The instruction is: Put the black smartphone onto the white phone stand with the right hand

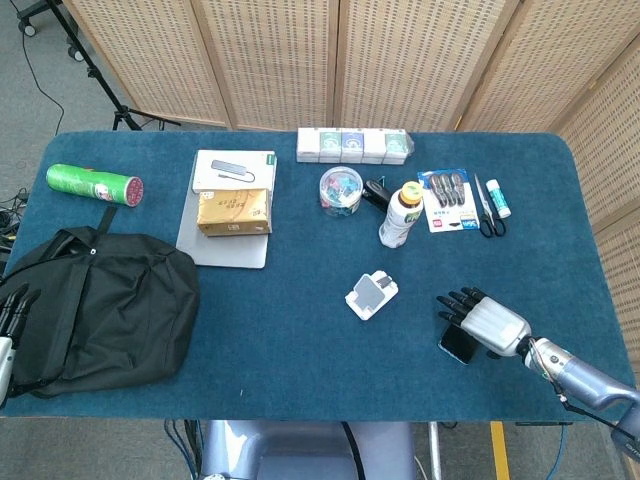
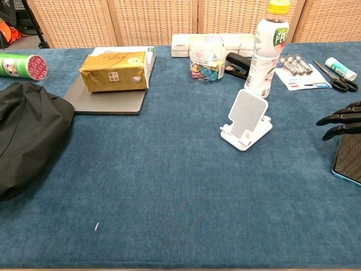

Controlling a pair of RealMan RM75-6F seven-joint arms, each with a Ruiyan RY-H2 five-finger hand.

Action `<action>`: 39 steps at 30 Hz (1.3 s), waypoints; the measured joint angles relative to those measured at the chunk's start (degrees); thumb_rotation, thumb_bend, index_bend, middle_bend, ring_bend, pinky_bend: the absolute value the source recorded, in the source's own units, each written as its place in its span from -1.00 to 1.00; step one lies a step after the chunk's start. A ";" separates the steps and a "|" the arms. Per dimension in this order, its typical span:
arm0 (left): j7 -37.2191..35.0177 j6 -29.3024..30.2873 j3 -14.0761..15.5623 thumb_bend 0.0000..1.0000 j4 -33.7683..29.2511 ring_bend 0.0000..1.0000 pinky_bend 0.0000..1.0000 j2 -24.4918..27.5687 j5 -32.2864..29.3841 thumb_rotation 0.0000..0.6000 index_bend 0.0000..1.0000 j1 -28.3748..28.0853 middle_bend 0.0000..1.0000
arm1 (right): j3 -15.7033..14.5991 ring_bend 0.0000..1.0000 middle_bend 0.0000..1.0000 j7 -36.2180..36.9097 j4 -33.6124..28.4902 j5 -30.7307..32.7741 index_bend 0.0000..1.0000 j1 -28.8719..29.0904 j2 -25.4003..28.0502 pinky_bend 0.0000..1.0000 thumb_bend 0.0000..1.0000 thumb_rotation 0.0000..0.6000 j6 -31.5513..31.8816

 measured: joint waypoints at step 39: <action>0.72 -0.86 0.13 -1.00 -0.34 -1.00 -1.00 -0.50 -0.84 1.00 -1.00 -0.32 -1.00 | -4.71 -0.13 0.07 13.61 27.89 2.36 0.15 -5.83 -14.02 0.00 -0.69 1.00 20.81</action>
